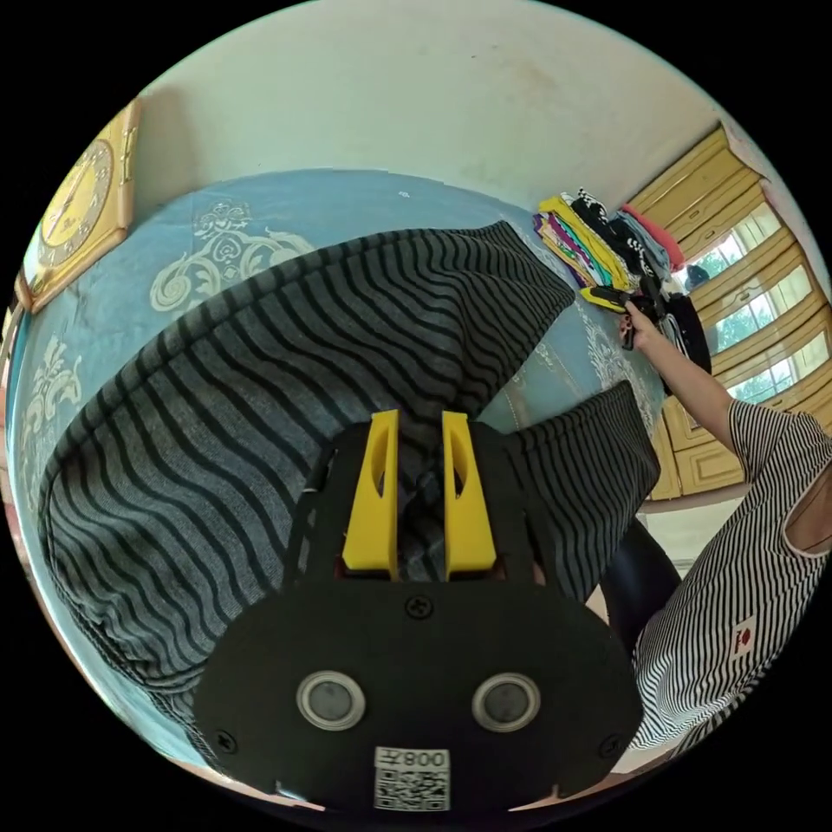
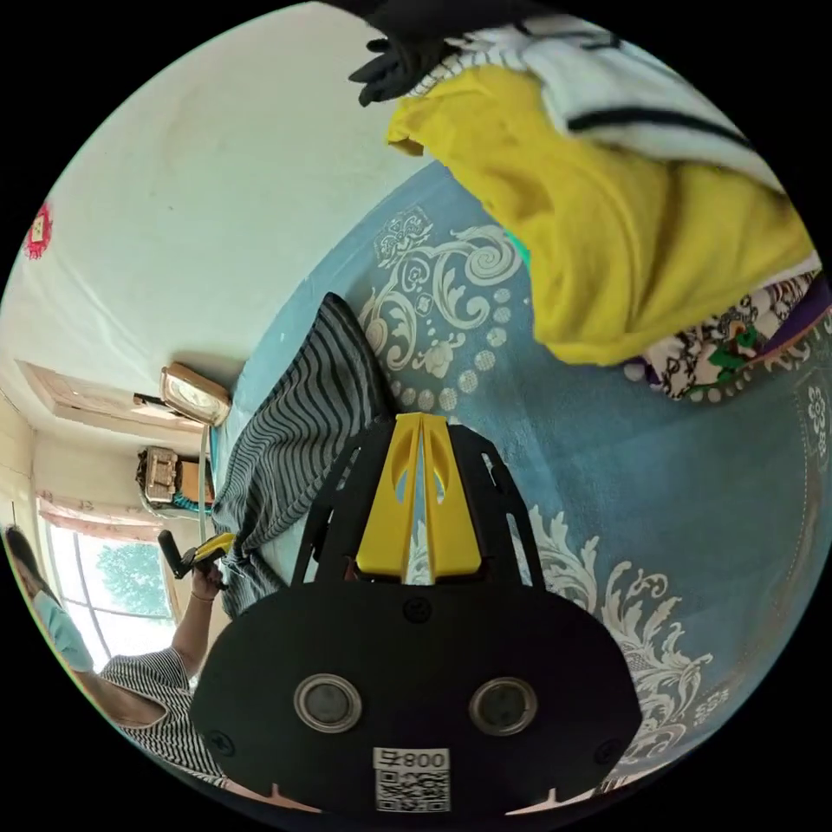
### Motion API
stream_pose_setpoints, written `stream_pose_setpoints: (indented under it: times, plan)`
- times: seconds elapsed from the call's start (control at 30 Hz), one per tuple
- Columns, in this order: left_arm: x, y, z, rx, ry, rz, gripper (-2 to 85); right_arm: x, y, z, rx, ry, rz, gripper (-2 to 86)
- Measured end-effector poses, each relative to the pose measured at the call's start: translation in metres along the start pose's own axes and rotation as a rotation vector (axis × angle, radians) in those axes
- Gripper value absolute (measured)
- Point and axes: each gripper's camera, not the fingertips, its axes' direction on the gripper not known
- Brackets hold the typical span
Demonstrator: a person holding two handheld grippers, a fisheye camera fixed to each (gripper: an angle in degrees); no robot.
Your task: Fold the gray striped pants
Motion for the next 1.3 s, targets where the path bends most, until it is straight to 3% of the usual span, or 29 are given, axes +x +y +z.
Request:
stream_pose_setpoints:
  times: [0.17,0.33,0.4,0.63,0.77,0.87,1.0,1.07,1.13,1.3]
  plan:
    - [-0.066,-0.005,-0.019,0.101,-0.113,-0.188,7.5,-0.075,-0.010,0.024,-0.014,-0.030,-0.189,1.2]
    - [-0.123,-0.040,-0.008,0.051,-0.359,-0.374,3.1,-0.158,-0.018,0.080,-0.083,-0.094,-0.347,1.8]
    - [-0.137,-0.055,-0.004,0.043,-0.358,-0.401,1.7,-0.190,-0.016,0.107,-0.124,-0.090,-0.409,1.6]
    - [-0.141,-0.095,0.002,-0.001,-0.484,-0.378,0.4,-0.309,0.009,0.217,-0.290,0.309,-0.650,0.0]
    - [-0.126,-0.081,-0.014,0.023,-0.464,-0.351,0.3,-0.354,0.044,0.250,-0.218,0.602,-0.803,-0.3]
    - [-0.101,-0.043,-0.051,0.136,-0.489,-0.317,0.2,-0.371,0.064,0.256,-0.189,0.697,-0.862,-0.3]
    - [-0.102,0.008,-0.092,0.167,-0.605,-0.353,0.1,-0.384,0.076,0.234,-0.107,0.541,-0.861,0.0]
    - [-0.130,0.020,-0.098,0.078,-0.700,-0.432,0.1,-0.386,0.076,0.231,-0.123,0.428,-0.835,0.0]
    - [-0.159,0.017,-0.095,0.007,-0.672,-0.482,0.1,-0.387,0.073,0.242,-0.162,0.406,-0.809,0.1]
    - [-0.184,-0.020,-0.110,0.028,-0.668,-0.583,0.2,-0.391,0.057,0.263,-0.171,0.446,-0.729,0.0]
